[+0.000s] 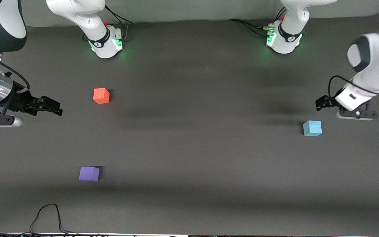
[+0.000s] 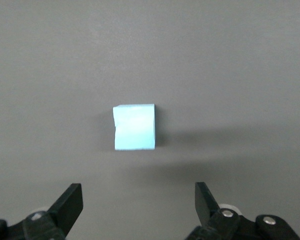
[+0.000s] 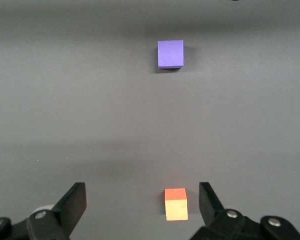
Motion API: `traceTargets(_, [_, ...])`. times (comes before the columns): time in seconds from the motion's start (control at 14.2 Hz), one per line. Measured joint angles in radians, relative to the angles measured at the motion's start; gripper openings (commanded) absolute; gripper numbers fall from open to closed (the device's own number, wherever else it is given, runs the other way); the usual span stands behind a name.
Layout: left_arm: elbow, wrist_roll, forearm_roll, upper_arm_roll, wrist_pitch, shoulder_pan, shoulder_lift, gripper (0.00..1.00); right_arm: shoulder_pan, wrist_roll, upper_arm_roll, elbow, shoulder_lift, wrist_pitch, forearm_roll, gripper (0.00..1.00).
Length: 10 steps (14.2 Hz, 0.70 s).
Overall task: Place blue block between orange and purple blocks
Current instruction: 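Lower the left gripper onto the light blue block and grasp it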
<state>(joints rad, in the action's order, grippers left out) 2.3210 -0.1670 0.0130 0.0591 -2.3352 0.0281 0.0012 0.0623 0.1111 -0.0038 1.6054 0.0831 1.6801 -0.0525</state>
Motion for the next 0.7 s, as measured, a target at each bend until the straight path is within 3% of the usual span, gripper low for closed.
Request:
traceTargets(0.63, [-0.002,-0.029,0.002,0.0,-0.364,0.0,0.322,1.0,-0.001,-0.013,-0.009,0.013,0.0,-0.021,0.0,1.0])
traceTargets(0.7, [-0.003,-0.032,0.002,0.0,-0.38,0.0,0.339,0.94,-0.001,-0.022,-0.009,0.013,0.0,-0.021,0.0,1.0])
